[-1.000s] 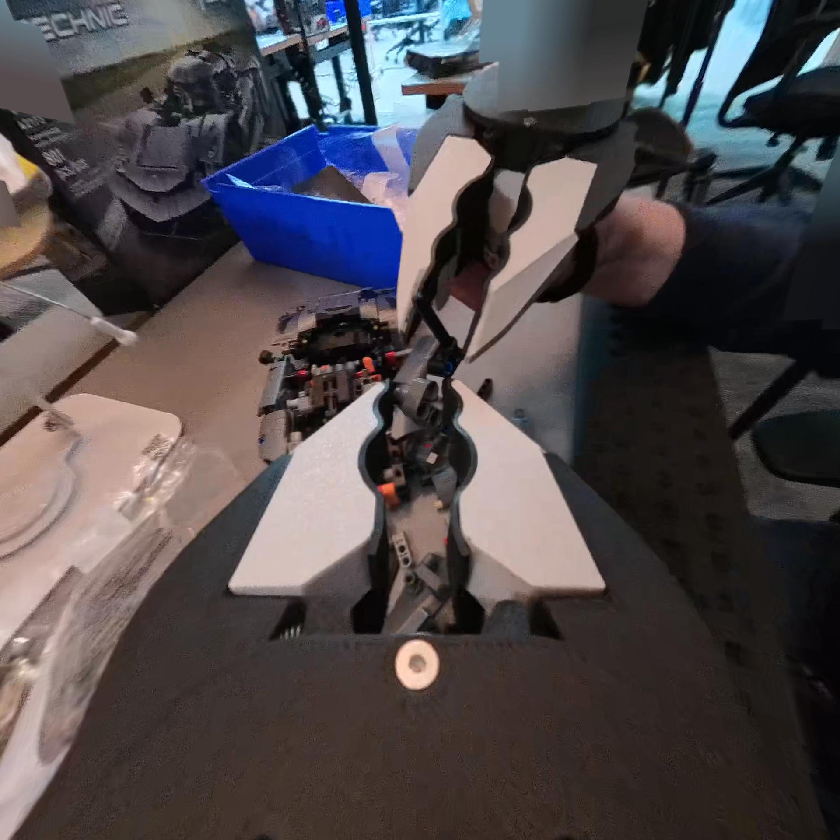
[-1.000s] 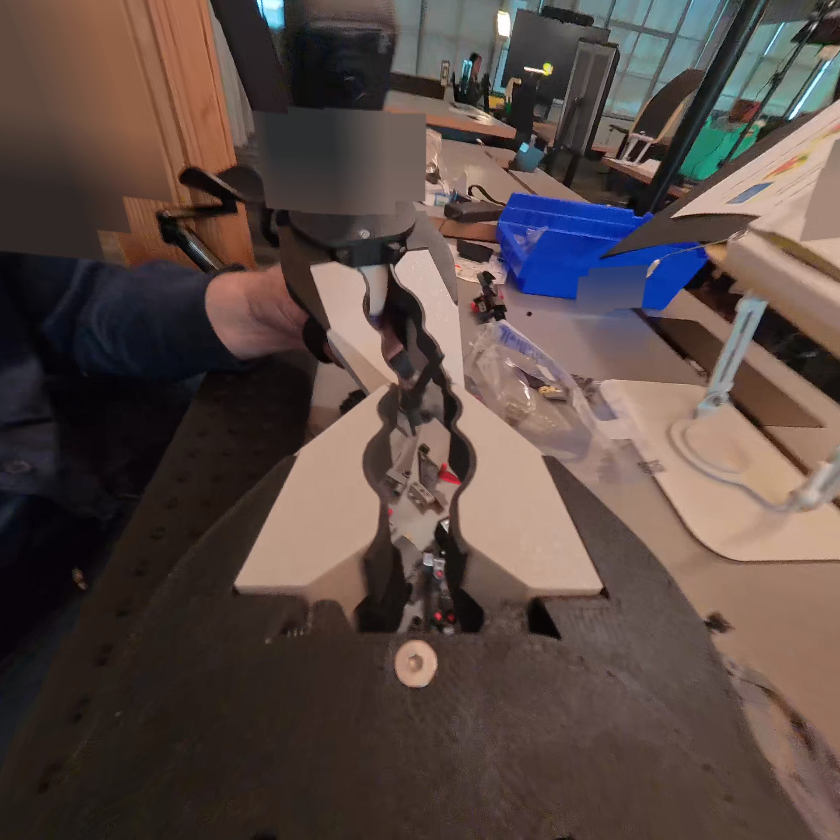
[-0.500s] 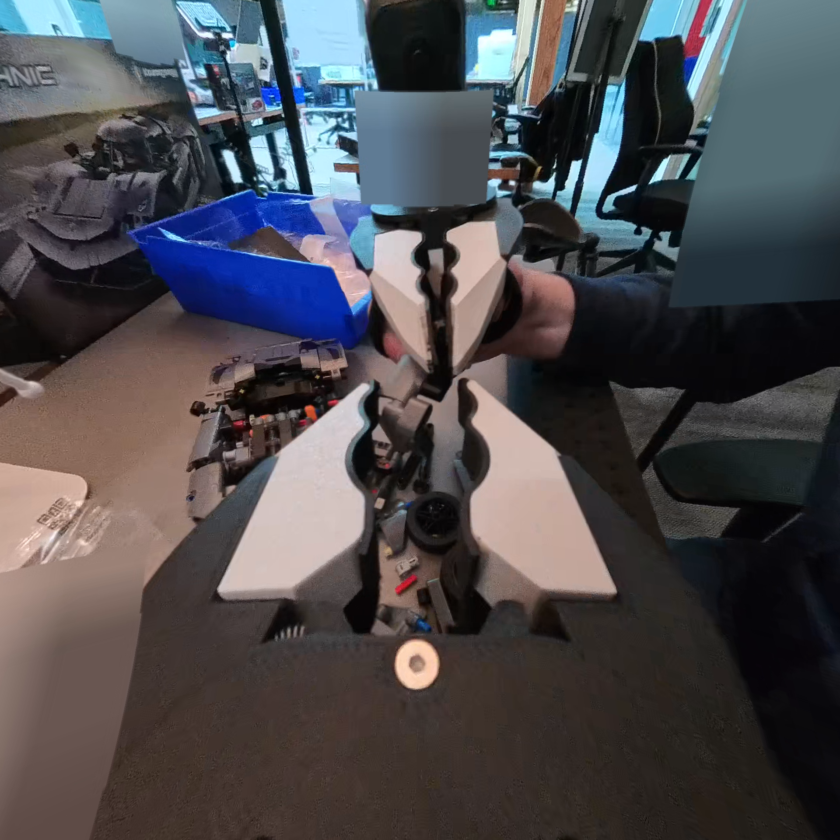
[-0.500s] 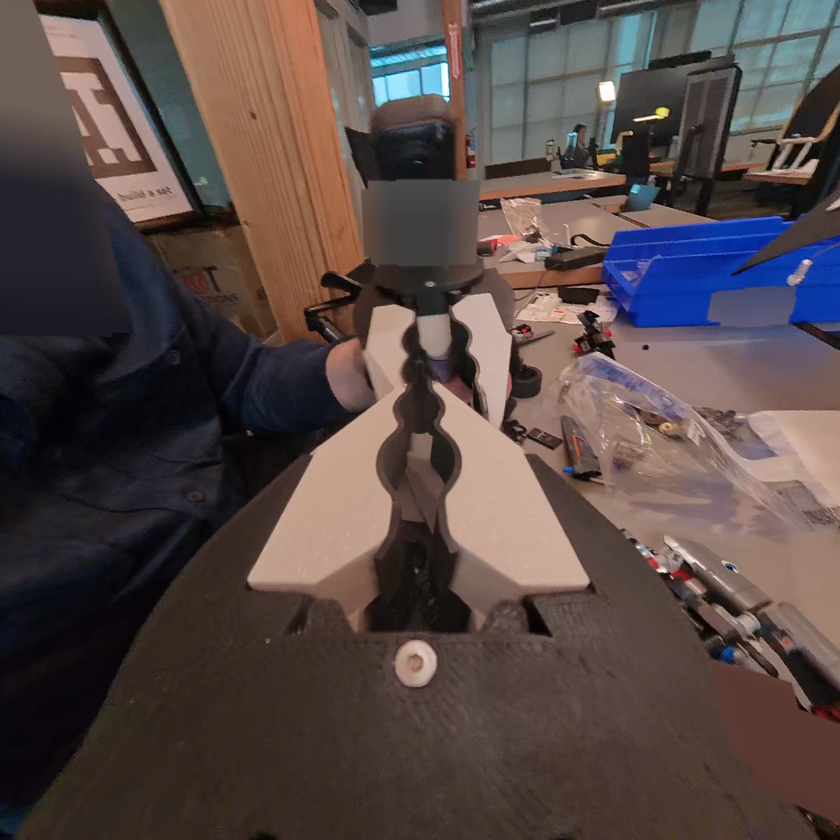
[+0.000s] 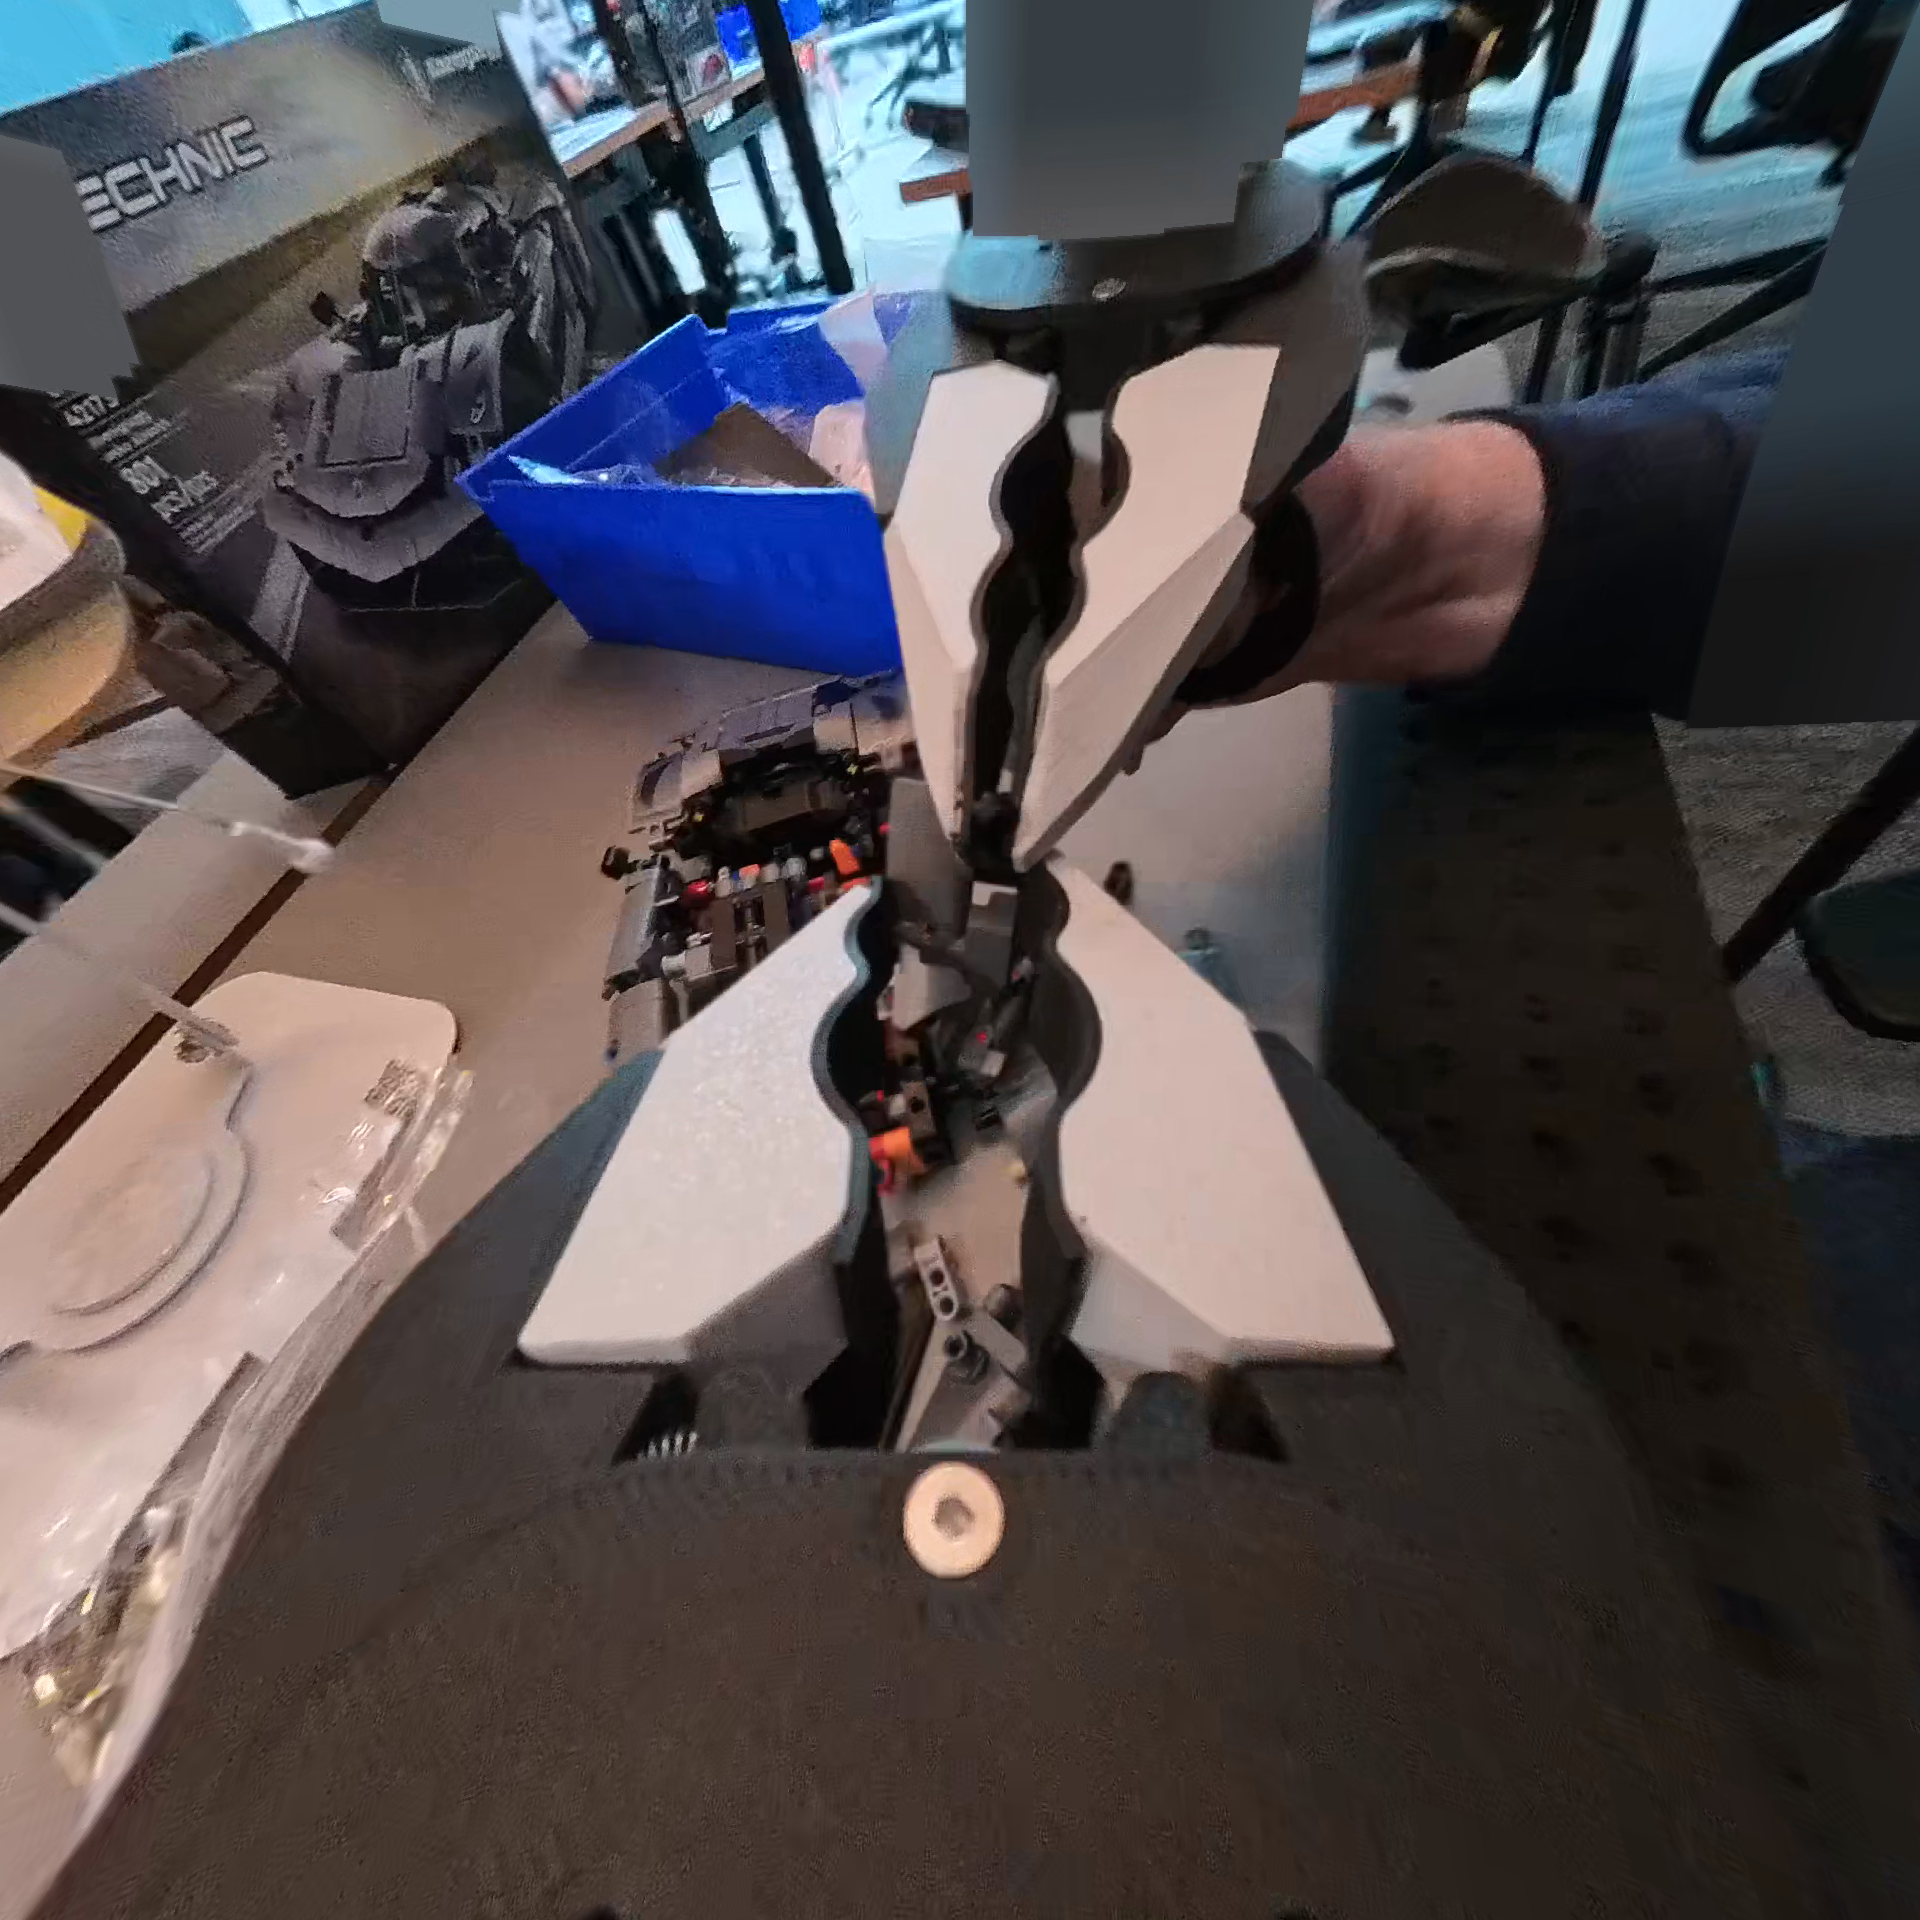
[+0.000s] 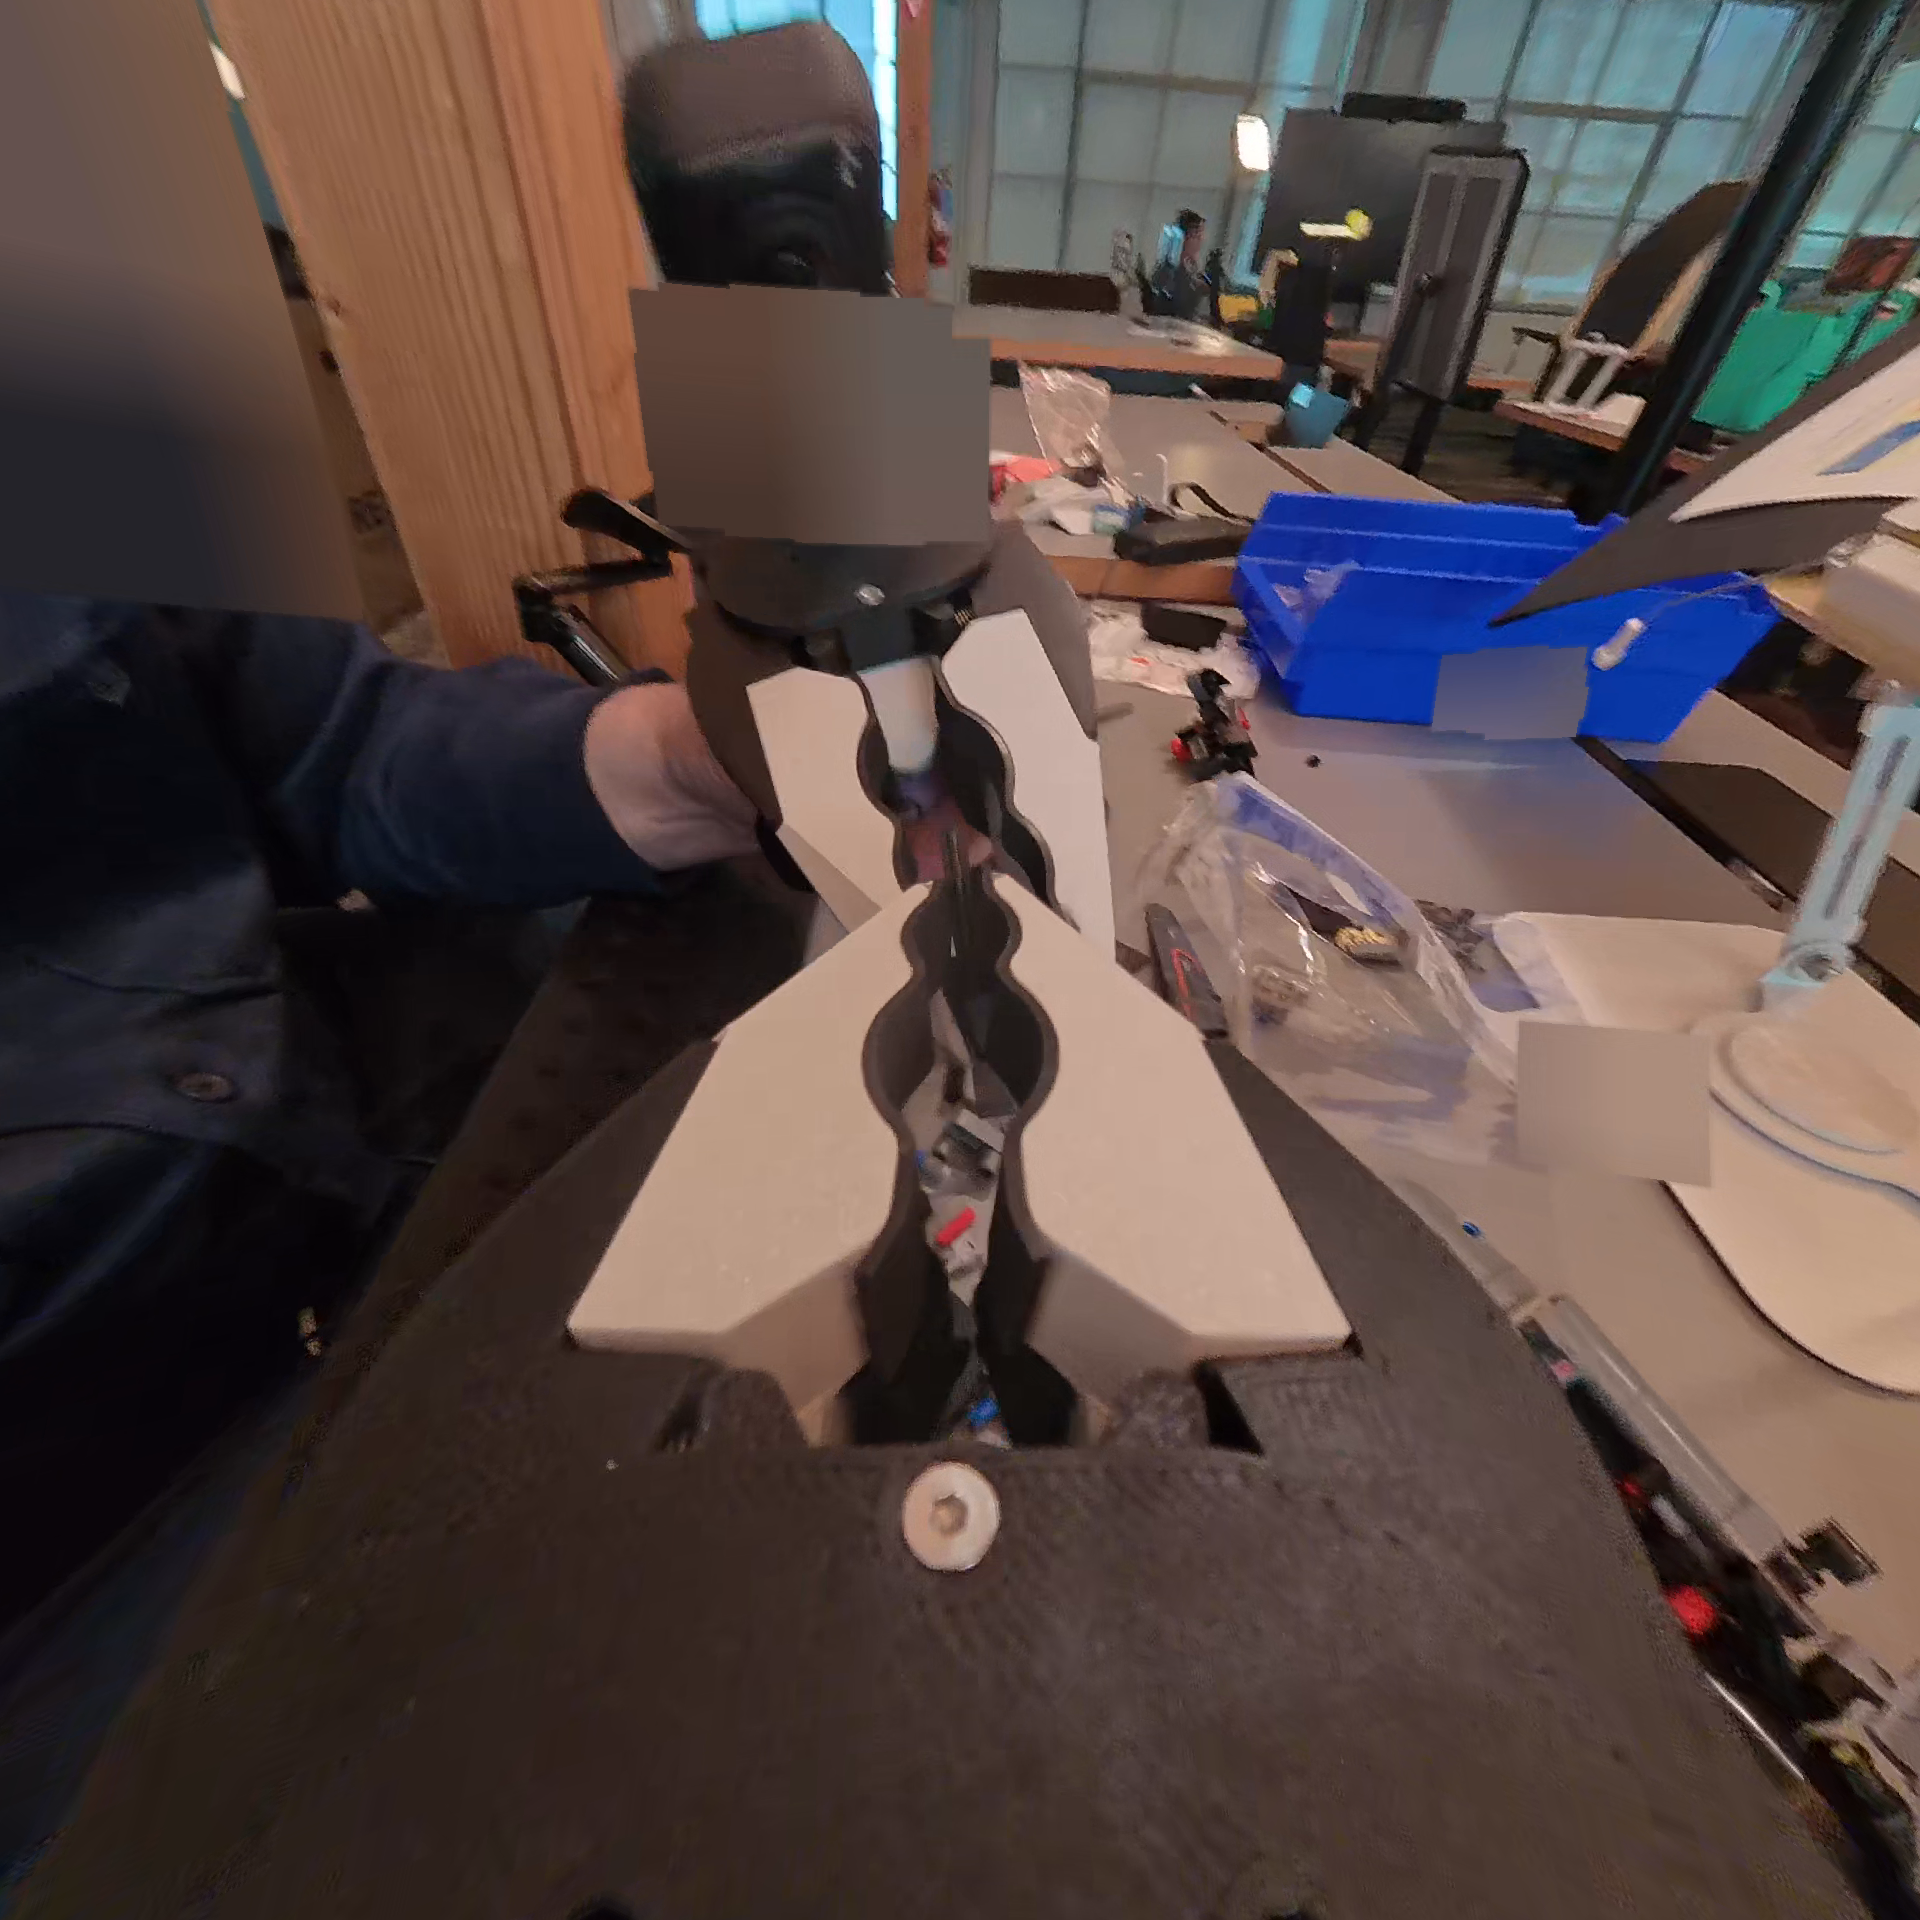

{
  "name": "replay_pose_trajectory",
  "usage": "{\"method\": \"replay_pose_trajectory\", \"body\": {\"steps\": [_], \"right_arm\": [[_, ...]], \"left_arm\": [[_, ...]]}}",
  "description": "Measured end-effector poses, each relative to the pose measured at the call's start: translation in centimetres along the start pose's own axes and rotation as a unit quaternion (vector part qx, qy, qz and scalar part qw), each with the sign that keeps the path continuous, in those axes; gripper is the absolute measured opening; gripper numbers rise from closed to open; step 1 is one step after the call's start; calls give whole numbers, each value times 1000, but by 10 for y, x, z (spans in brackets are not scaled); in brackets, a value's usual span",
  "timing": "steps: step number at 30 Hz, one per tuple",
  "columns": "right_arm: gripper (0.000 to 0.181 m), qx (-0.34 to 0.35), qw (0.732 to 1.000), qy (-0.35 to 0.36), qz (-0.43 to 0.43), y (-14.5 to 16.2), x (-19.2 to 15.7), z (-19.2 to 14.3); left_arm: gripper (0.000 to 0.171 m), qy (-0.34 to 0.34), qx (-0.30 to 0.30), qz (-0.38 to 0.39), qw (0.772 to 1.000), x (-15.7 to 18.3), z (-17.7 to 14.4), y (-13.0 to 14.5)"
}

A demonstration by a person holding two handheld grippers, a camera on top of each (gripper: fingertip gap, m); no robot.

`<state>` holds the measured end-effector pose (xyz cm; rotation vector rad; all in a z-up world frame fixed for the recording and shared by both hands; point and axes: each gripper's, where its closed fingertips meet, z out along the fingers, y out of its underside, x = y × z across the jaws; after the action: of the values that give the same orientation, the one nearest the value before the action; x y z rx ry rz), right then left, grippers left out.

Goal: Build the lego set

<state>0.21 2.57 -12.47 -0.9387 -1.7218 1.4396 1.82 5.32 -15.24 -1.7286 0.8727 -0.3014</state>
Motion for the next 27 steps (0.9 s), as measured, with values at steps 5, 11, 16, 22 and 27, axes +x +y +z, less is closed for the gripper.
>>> {"method": "replay_pose_trajectory", "body": {"steps": [5,11,16,22,27], "right_arm": [[1,-20,1000,14,1,8,4,6],[0,-25,999,20,-8,9,5,11],[0,-37,999,23,-23,11,4,12],[0,17,998,-19,51,0,4,8],[0,70,994,-64,59,-16,-6,2]], "left_arm": [[20,-18,-42,4,999,-3,7,12],[20,-20,-43,1,999,-3,6,13],[20,-14,-41,-3,999,-2,7,15],[21,-29,-26,14,999,-5,4,10],[38,77,55,-110,989,4,3,-4]]}}
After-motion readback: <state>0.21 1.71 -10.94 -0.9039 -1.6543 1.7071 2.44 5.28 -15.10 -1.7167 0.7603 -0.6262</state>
